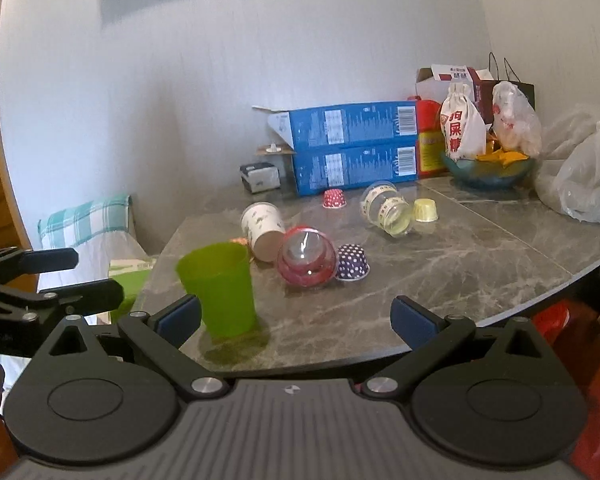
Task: Flip cup upright
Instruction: 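Set the green cup on the table and open the left gripper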
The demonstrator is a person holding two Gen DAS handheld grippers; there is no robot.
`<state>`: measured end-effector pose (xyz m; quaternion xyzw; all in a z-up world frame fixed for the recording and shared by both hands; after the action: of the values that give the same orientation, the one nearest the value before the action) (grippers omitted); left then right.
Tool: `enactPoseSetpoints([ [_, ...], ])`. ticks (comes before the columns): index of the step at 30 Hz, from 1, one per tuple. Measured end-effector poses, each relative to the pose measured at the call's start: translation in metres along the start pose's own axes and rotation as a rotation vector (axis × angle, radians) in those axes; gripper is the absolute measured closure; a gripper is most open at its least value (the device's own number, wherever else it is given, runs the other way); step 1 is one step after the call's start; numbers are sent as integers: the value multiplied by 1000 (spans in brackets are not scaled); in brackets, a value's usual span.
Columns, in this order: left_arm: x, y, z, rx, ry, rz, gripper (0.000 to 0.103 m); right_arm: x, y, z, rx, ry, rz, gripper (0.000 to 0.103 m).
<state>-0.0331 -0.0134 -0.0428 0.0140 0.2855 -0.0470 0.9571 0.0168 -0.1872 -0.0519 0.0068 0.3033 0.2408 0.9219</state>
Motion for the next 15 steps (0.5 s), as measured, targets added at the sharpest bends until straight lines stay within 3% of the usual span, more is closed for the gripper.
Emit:
enactPoseSetpoints([
  [15, -15, 3, -6, -48, 12, -4, 0, -14, 4, 2, -37, -16, 6, 1],
])
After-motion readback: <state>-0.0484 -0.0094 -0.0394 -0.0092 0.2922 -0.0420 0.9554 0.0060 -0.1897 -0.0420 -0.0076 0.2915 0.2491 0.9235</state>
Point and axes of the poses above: each gripper's, at about its wrist camera, not at the fingertips, and x roughly the way its jaws point, y to its left, z to its top, the point moved 9 cm from there along x, roughly the way its jaws point, and after that the axes turned 11 degrees about y, right-handed, at the moved point
